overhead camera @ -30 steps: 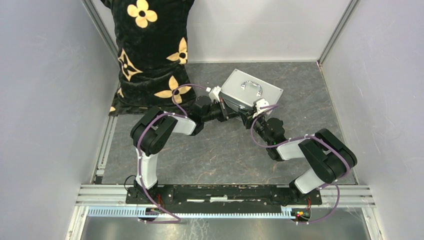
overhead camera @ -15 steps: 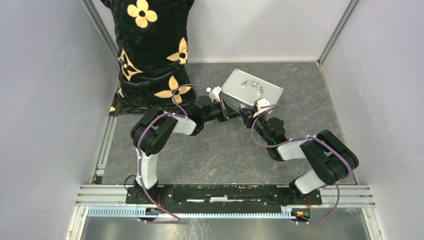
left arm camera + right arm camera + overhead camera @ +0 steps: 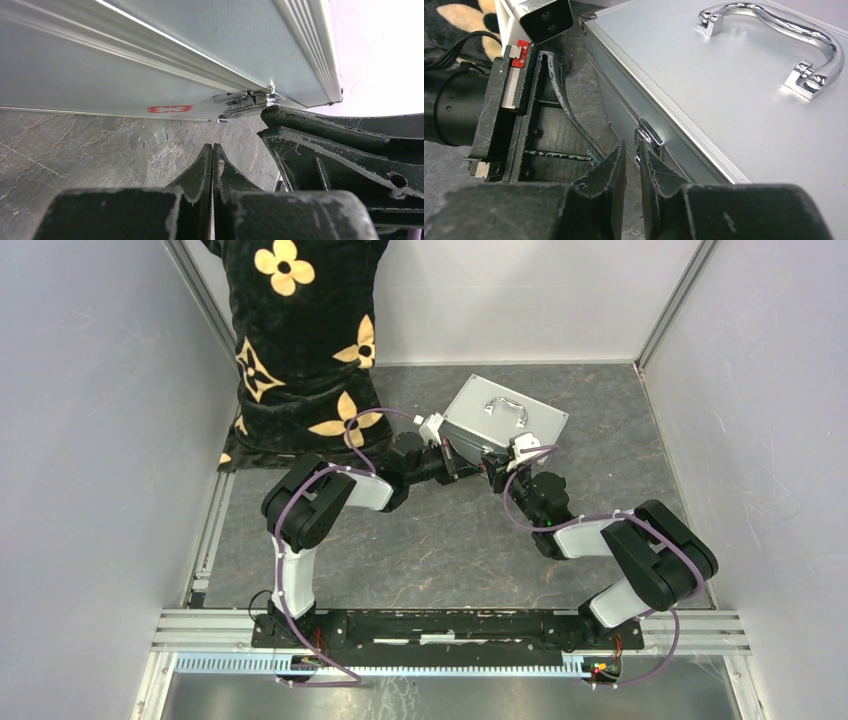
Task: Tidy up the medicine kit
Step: Close the medicine box at the center of the board.
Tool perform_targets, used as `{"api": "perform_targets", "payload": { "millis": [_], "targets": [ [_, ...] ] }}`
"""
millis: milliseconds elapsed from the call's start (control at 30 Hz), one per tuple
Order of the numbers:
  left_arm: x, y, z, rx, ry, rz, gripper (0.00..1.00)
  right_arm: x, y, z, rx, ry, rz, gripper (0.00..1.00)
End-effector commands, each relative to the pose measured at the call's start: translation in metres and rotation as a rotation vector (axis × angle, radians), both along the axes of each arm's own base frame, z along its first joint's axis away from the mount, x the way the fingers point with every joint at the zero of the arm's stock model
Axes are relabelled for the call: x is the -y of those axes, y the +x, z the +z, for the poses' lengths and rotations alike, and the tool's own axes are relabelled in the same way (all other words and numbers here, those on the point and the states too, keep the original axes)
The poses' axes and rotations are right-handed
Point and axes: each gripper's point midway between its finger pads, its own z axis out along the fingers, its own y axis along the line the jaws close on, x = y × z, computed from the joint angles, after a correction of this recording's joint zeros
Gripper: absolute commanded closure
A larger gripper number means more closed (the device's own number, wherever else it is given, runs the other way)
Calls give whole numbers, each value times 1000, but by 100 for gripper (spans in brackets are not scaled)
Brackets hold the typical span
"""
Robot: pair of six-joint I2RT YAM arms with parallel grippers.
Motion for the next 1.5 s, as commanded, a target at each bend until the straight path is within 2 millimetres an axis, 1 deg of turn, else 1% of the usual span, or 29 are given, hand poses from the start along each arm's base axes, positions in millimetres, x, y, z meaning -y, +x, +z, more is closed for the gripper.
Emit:
{"api": "perform_targets", "payload": {
  "millis": [0,233,467,733,867,933,1033,1133,1233,1267,1300,1367,1400,1433,1467],
  "targets": [
    [6,0,7,59,-2,-38,98,12,15,32,81,19,-79,78],
    [9,3,9,57,-6,-38,98,12,18,33,85,6,-88,78],
    [18,9,22,81,-31,-47,98,12,18,31,80,1,-85,78],
    [22,15,14,67,-22,-42,98,11,15,33,80,7,-71,78],
    [23,17,15,70,-23,-39,98,6,10,41,83,27,-36,78],
    [23,18,16,72,-26,-39,98,6,6,45,88,36,-30,78],
    [24,19,18,76,-29,-40,98,11,2,55,102,42,-39,78],
    [24,19,21,78,-32,-40,98,15,1,68,123,41,-59,78],
    [24,18,23,80,-36,-42,98,25,9,80,120,22,-124,74],
    [24,17,24,81,-37,-42,98,31,14,80,104,5,-162,72],
    [24,17,25,83,-37,-43,98,35,19,84,96,-9,-200,72],
    [23,16,26,84,-38,-43,98,49,31,83,49,-56,-298,73],
    [24,15,27,85,-38,-43,98,53,36,86,32,-70,-328,73],
    [23,14,27,86,-38,-44,98,55,40,85,13,-93,-343,74],
    [23,13,28,87,-38,-45,98,58,44,89,10,-97,-355,73]
  ]
}}
